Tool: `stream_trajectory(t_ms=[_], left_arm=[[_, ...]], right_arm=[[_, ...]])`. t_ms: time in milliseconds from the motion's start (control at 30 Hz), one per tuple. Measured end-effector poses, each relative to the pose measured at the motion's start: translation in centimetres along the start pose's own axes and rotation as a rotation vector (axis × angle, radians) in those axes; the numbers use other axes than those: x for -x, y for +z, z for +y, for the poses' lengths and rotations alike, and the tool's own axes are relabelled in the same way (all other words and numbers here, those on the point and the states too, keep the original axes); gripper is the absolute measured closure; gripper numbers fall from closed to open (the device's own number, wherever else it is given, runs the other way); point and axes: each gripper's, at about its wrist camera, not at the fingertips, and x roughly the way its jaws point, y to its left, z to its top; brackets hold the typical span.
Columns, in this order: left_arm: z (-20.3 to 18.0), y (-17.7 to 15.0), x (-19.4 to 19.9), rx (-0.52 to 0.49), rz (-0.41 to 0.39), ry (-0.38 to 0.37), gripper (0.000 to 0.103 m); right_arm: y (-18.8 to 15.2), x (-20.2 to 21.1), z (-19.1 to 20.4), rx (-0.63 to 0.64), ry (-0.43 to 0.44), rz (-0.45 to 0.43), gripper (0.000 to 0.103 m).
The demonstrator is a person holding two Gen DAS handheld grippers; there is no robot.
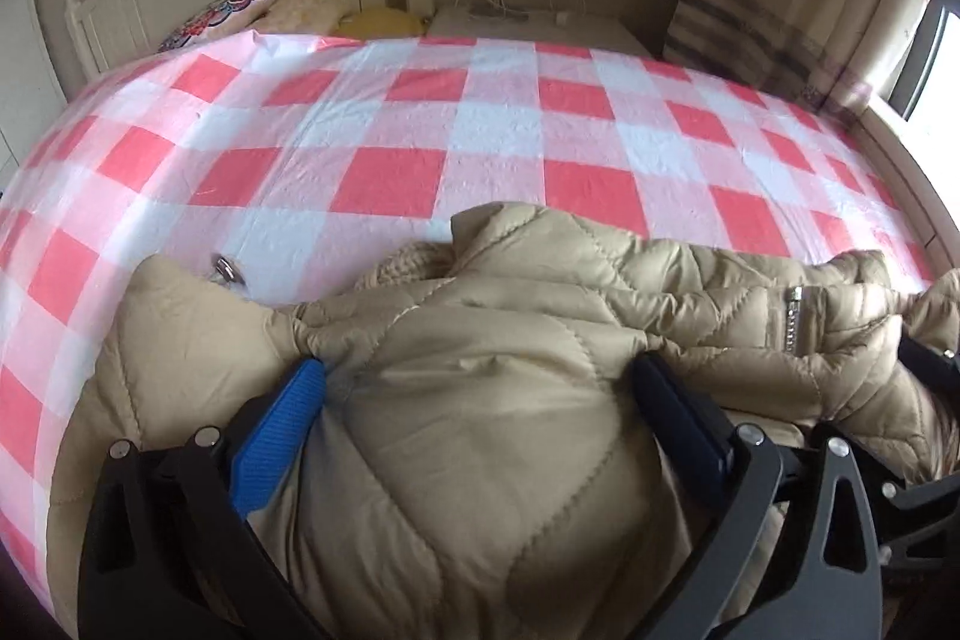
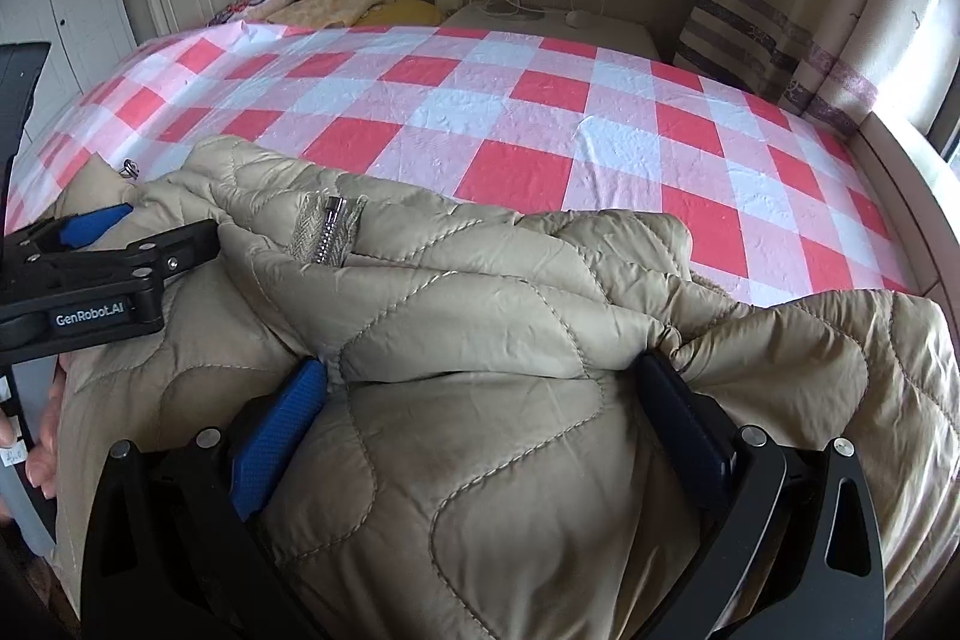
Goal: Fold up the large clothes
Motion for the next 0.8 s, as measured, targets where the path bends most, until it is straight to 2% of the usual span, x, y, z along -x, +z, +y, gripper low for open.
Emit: stream_trajectory(t_ms=[67, 167, 267, 300, 367, 433, 633, 667, 733, 800], left_arm=[[-0.5, 0.0, 0.0, -0.017, -0.003, 0.025, 0.002], [-0.2, 0.0, 0.0, -0.008, -0.001, 0.015, 0.002], [0.4, -0.2, 0.1, -0.003, -0.004, 0.005, 0.002], [0.4, -0.2, 0.0, -0.003, -0.004, 0.006, 0.002], [0.4, -0.2, 0.0, -0.001, -0.005, 0.003, 0.002], [0.5, -0.2, 0.0, -0.001, -0.005, 0.006, 0.002], [0.3, 0.0, 1.1, -0.029, 0.017, 0.026, 0.002], [0.5, -0.2, 1.8, -0.022, 0.003, 0.033, 0.002], [1.1, -0.8, 5.0, 0.026, -0.088, 0.044, 0.002], [1.2, -1.6, 7.5, 0.041, -0.168, 0.006, 0.002]], right_arm=[[-0.1, 1.3, 0.0, -0.019, -0.005, 0.012, 0.005], [-1.1, 6.8, 0.6, -0.030, 0.116, -0.134, 0.005], [-2.7, 9.1, 2.1, 0.035, 0.087, -0.172, 0.005], [-3.2, 8.8, 2.6, 0.052, 0.065, -0.157, 0.005], [-5.3, 5.7, 4.2, 0.122, -0.021, -0.047, 0.004], [-6.5, 4.8, 4.2, 0.103, -0.015, -0.110, 0.004], [-5.9, 4.6, 3.4, 0.076, 0.023, -0.097, 0.004], [-5.9, 4.6, 3.3, 0.072, 0.027, -0.104, 0.004], [-6.1, 4.6, 3.1, 0.068, 0.030, -0.113, 0.004], [-6.1, 4.6, 3.1, 0.067, 0.031, -0.114, 0.004]])
